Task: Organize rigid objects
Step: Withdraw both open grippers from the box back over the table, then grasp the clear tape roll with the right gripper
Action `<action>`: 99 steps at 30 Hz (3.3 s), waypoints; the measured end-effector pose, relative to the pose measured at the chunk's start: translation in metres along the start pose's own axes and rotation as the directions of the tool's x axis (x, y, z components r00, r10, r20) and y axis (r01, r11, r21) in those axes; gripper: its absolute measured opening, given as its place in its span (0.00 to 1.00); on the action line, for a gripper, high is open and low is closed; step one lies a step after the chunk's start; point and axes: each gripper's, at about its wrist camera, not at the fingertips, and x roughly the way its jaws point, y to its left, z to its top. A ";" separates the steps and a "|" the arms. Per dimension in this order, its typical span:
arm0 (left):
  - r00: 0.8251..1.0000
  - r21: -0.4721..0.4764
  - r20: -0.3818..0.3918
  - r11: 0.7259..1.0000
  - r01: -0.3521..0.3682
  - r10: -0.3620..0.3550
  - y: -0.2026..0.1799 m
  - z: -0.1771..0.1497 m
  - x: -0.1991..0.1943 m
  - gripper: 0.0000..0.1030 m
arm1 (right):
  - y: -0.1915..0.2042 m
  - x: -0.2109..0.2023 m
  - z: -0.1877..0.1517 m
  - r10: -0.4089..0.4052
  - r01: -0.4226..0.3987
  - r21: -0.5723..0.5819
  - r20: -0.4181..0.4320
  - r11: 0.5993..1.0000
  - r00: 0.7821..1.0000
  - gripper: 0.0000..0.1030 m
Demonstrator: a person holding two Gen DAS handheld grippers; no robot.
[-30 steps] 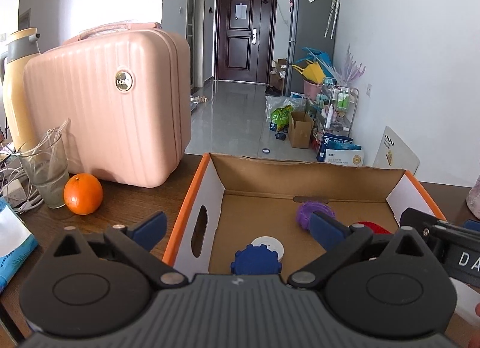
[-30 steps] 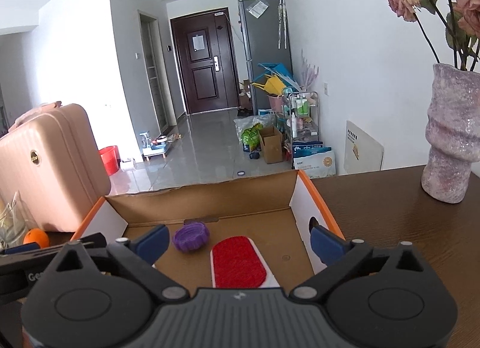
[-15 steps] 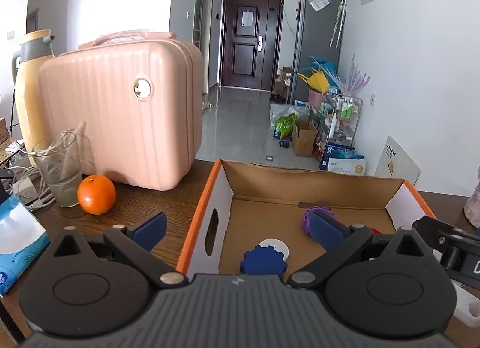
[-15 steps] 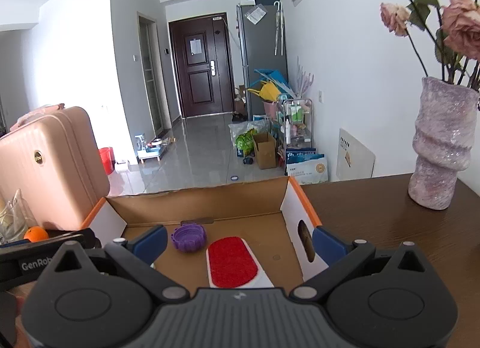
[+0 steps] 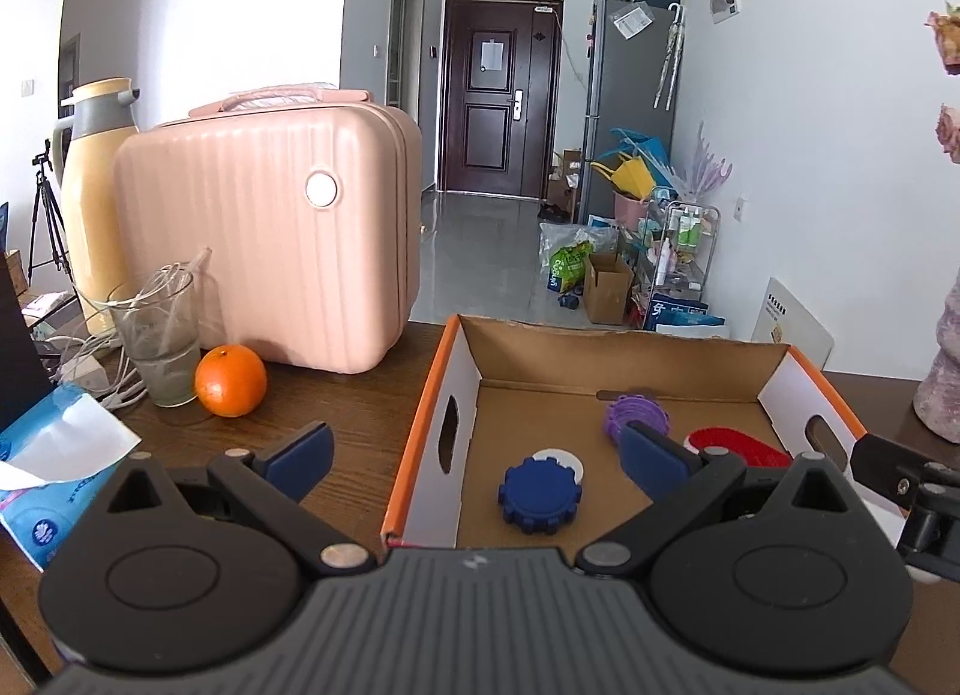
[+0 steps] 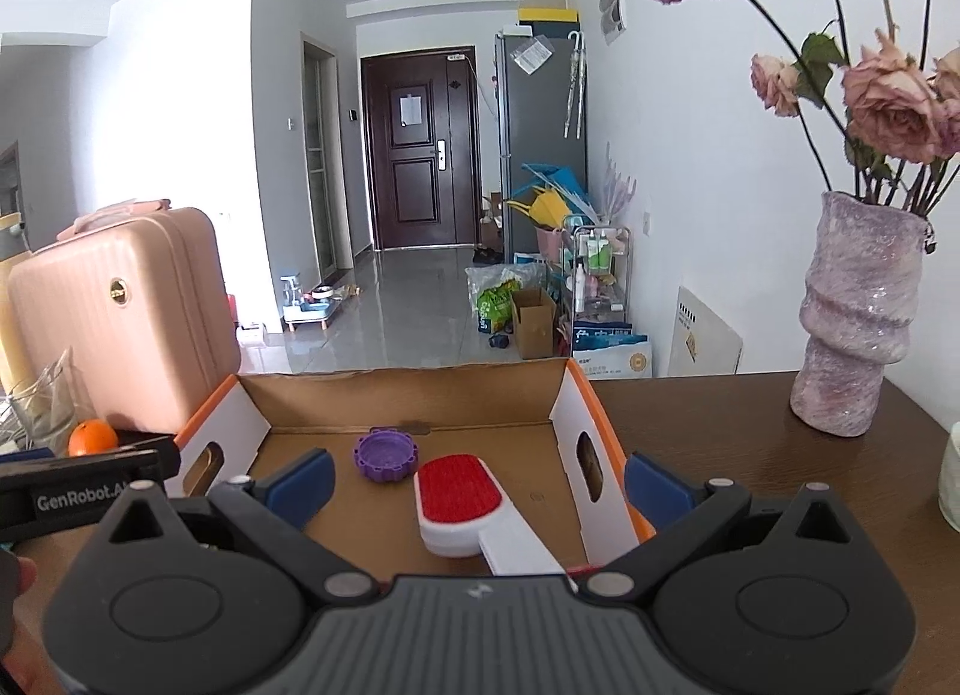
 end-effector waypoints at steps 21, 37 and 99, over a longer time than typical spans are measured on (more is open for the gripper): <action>1.000 0.027 0.004 0.999 0.024 -0.024 0.015 -0.047 -0.065 1.00 | -0.007 -0.068 -0.045 -0.005 0.006 -0.013 0.033 1.000 0.999 1.00; 0.999 0.064 -0.001 0.997 0.039 -0.039 0.024 -0.082 -0.106 1.00 | -0.007 -0.108 -0.078 0.009 -0.009 -0.017 0.035 1.000 0.999 1.00; 0.994 0.090 -0.092 0.994 0.064 -0.055 0.046 -0.116 -0.111 1.00 | -0.069 -0.058 -0.139 -0.057 0.047 -0.049 -0.232 0.998 0.971 0.41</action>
